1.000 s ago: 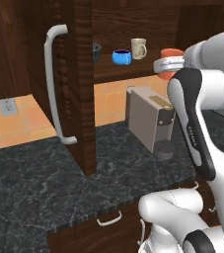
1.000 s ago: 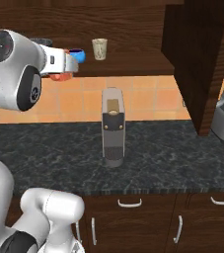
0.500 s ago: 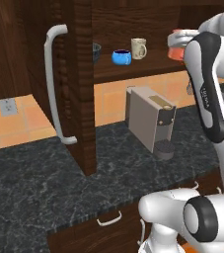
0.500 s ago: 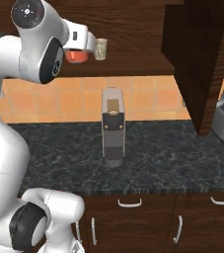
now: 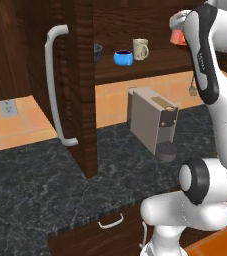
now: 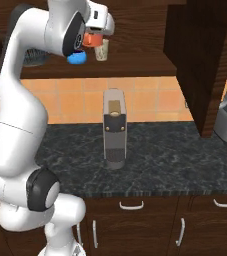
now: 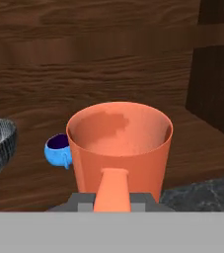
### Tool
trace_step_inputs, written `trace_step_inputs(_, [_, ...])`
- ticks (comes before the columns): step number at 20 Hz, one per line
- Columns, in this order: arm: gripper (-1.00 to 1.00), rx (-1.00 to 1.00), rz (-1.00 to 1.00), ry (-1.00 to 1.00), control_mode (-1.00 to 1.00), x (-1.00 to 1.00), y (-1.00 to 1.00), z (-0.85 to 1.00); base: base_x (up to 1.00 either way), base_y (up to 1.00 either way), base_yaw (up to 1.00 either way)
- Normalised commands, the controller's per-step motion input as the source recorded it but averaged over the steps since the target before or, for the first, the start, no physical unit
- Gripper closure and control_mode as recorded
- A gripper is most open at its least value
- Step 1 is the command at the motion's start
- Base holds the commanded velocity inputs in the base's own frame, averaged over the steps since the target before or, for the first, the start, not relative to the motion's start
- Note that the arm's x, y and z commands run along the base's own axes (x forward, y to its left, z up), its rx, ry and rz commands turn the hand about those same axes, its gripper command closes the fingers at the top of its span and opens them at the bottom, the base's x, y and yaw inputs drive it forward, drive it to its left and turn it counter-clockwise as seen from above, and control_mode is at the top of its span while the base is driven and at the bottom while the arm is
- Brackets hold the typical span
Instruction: Gather all objects into one cabinet and sort the glasses and bowls to opposite sides.
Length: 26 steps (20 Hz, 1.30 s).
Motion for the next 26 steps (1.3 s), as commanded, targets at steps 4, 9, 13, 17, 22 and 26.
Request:
trace_step_inputs(4, [1.00, -0.29, 0.00, 0.04, -1.00, -0.29, 0.01, -0.76, 0.00, 0.00, 0.00])
trace_step_inputs(9, [1.00, -0.03, 0.00, -0.13, -1.00, 0.04, -0.03, -0.10, 0.00, 0.00, 0.00])
trace_step_inputs(13, [1.00, 0.00, -0.03, -0.38, -1.00, 0.71, -0.34, -0.02, 0.00, 0.00, 0.00])
trace_step_inputs(17, [1.00, 0.00, 0.00, -0.06, -1.00, -0.11, 0.14, -0.10, 0.00, 0.00, 0.00])
trace_step_inputs(22, [1.00, -0.09, 0.00, 0.00, -1.00, -0.53, 0.16, -0.89, 0.00, 0.00, 0.00])
trace_step_inputs(26, [1.00, 0.00, 0.00, -0.06, -1.00, 0.08, 0.01, -0.11, 0.00, 0.00, 0.00])
